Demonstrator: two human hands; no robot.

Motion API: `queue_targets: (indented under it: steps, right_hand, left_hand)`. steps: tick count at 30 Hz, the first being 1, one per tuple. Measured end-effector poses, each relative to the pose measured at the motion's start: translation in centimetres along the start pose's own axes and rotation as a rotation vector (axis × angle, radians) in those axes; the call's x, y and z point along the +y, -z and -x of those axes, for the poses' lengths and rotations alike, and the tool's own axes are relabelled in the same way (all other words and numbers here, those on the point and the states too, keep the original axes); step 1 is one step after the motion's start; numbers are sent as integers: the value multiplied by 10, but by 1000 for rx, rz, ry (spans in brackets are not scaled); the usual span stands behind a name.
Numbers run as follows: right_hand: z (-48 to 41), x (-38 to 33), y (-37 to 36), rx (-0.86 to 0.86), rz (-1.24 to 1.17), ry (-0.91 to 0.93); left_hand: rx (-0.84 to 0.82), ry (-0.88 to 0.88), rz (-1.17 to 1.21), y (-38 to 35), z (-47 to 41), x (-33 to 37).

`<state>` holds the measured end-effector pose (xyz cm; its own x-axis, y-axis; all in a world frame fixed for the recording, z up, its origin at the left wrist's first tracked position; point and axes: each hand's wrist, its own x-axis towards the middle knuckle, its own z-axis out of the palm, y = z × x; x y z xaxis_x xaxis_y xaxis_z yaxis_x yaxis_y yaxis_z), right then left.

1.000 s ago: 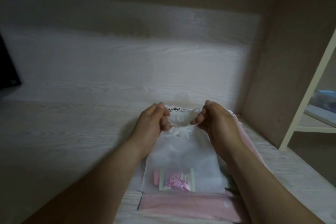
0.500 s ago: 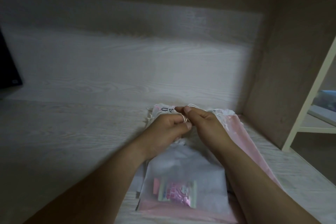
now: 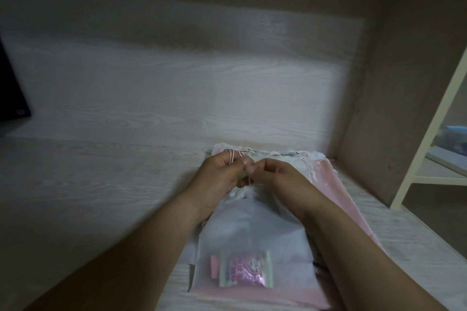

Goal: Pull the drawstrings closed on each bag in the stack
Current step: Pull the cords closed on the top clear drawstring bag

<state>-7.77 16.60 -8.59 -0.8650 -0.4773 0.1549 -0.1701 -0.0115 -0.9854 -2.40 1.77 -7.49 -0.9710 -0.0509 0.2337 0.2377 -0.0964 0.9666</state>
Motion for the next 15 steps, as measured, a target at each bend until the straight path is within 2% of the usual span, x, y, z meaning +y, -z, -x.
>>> queue_targets:
  steps: [3, 6, 9, 12, 15]
  right_hand:
    - [1, 0, 1, -17, 15, -12]
    - [-1, 0, 4, -43, -112, -54]
    - [-3, 0, 7, 11, -190, -128]
    - [-2, 0, 3, 79, -22, -88]
    - [3, -3, -3, 4, 108, -12]
  left_hand:
    - [33, -22, -54, 5, -2, -6]
    - [88, -11, -80, 5, -6, -10]
    - [239, -35, -55, 5, -9, -8]
    - [277, -157, -160, 5, -10, -8]
    - [196, -186, -198, 2, -11, -6]
